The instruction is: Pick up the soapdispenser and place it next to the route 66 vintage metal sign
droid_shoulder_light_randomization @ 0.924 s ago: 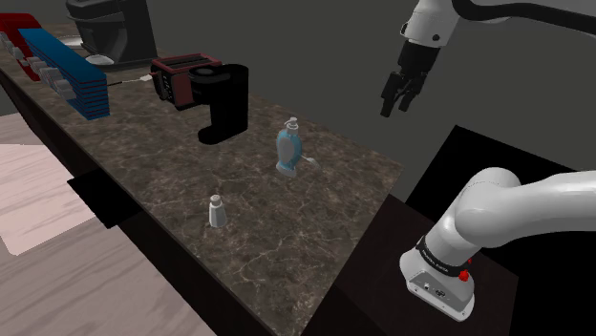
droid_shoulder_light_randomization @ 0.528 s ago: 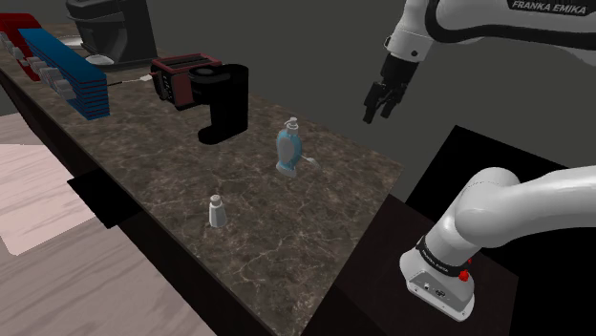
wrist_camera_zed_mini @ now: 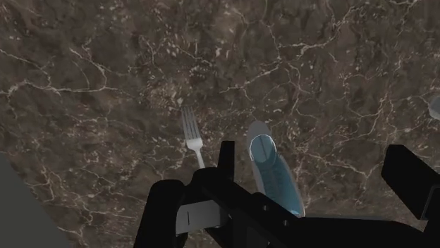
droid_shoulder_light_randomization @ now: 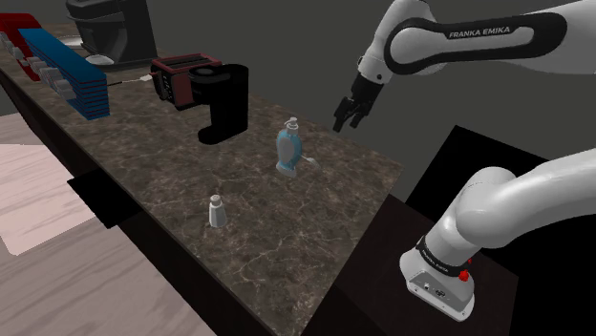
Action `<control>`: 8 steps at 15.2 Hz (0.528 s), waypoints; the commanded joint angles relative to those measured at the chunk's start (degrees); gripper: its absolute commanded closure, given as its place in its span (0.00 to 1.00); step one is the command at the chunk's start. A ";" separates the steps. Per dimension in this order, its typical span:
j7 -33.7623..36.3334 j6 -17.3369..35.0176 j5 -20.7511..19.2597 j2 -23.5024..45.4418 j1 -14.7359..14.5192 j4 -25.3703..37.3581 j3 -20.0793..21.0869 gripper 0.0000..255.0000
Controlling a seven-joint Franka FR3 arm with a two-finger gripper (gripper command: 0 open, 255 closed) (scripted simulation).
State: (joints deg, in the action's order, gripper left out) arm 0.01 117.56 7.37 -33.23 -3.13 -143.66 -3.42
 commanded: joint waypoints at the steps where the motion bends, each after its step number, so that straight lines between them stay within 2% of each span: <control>1: -1.65 5.58 1.24 3.49 -0.58 -0.44 -0.75 0.00; 8: -8.91 21.57 8.63 17.68 -4.16 2.47 -3.35 0.00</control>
State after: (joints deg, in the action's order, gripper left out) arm -7.81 136.80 14.63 -17.78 -6.62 -141.98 -6.50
